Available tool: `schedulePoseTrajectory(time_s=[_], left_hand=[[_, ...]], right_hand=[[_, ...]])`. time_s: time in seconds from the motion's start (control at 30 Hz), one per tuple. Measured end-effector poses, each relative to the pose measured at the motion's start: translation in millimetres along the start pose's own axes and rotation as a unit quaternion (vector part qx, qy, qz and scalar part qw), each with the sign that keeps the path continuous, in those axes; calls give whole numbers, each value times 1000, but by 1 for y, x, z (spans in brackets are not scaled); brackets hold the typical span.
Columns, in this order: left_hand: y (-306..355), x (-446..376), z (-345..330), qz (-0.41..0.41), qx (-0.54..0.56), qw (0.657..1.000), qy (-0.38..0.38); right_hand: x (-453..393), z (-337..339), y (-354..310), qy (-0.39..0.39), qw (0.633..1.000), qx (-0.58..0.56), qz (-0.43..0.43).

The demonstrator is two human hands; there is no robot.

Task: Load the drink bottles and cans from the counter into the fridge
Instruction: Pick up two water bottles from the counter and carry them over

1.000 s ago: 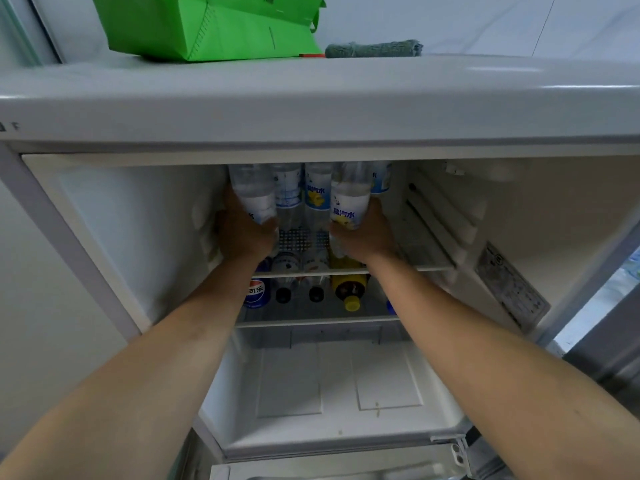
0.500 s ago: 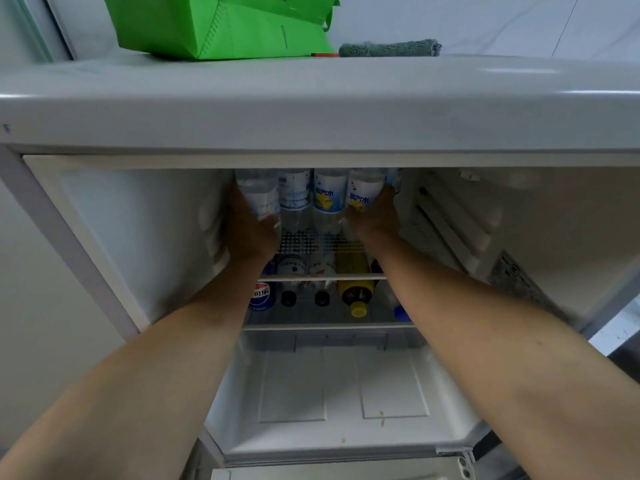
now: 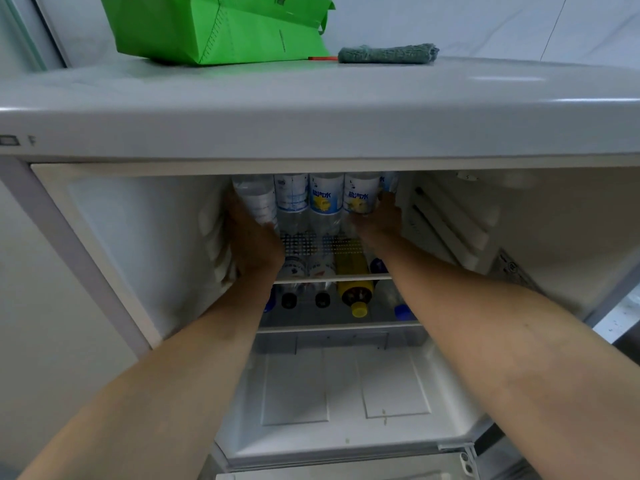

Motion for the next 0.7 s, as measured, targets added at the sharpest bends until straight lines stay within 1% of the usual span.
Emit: schedulePoseTrajectory(time_s=[0.07,0.1,0.13,0.23,0.3,0.43,0.5,0.6,0.67,0.7], left_hand=[[-1,17,0,5,10,999,39],[-1,26,-3,3,14,999,46],[0,32,-8,-6,17,999,32],[-1,35,-29,-8,-21,996,-85],[-5,29,-32,-2,-35,992,-121],[-10,26,-29,-13,-34,990,-133],[-12,24,-30,-4,-28,990,-135],[-9,21,-32,-2,-25,992,-122],[-10,18,-30,18,-12,994,-103],[-12,17,-28,28,-24,995,-93]], right_hand=[[1,-1,5,18,1000,24,-7],[0,-2,7,21,999,27,-9],[0,-3,9,22,999,26,-10],[0,-4,11,13,999,29,-10],[4,-4,11,13,1000,23,-9],[21,-2,8,31,999,-17,26],[34,-1,5,39,997,-26,53],[56,5,1,58,995,-18,81],[71,8,3,55,994,-22,90],[78,9,5,52,994,-24,95]])
Point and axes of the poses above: each hand's wrist, its own x-axis away from the middle knuckle, its own z-axis out of the back of the hand, y = z × x, the point moved 5 cm from there along -x, towards the middle knuckle, and after that the axes turned 13 degrees about -y, right-handed, at the moved point
